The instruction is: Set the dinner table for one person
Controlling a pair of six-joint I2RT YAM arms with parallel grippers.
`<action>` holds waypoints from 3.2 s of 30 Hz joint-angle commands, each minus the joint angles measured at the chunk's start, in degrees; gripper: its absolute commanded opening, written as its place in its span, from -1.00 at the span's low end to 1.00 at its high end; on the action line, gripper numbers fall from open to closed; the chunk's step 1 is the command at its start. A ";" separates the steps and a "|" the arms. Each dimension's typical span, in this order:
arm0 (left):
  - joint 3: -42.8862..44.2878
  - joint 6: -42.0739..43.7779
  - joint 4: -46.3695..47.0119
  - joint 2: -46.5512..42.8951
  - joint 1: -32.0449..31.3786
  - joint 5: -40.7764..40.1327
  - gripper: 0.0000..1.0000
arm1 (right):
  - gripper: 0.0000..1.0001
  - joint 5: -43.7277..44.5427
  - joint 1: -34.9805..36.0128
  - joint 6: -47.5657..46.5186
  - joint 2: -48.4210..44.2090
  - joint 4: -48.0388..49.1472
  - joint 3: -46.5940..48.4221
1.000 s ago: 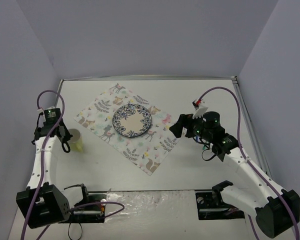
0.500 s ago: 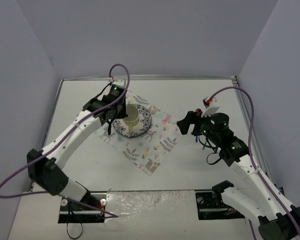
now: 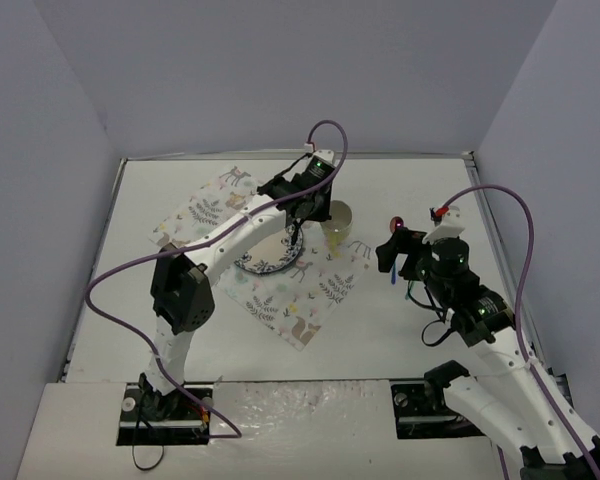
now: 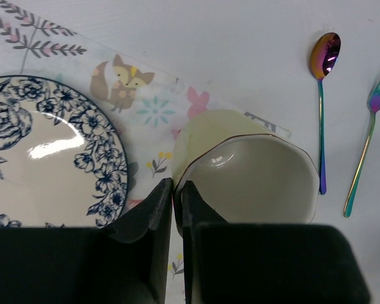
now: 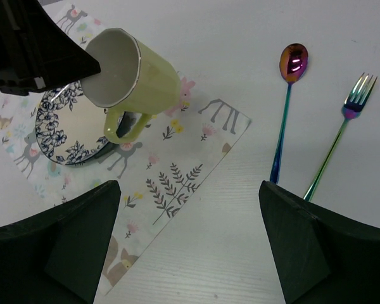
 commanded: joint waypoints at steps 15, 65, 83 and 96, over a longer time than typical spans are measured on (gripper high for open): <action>10.85 -6.80 1.90 7.60 -1.26 0.12 -1.00 | 1.00 7.41 -0.28 3.59 -1.26 -2.17 0.50; -4.84 7.79 3.49 -18.40 1.28 -5.45 0.88 | 0.62 4.03 -11.36 0.70 19.48 0.30 4.59; -46.05 16.45 9.01 -46.21 30.24 -7.01 0.90 | -0.10 2.40 -15.86 -1.74 54.38 11.84 16.60; -50.82 17.97 12.34 -47.59 32.66 -11.17 0.90 | -0.32 1.19 -17.22 -1.94 66.45 14.01 20.91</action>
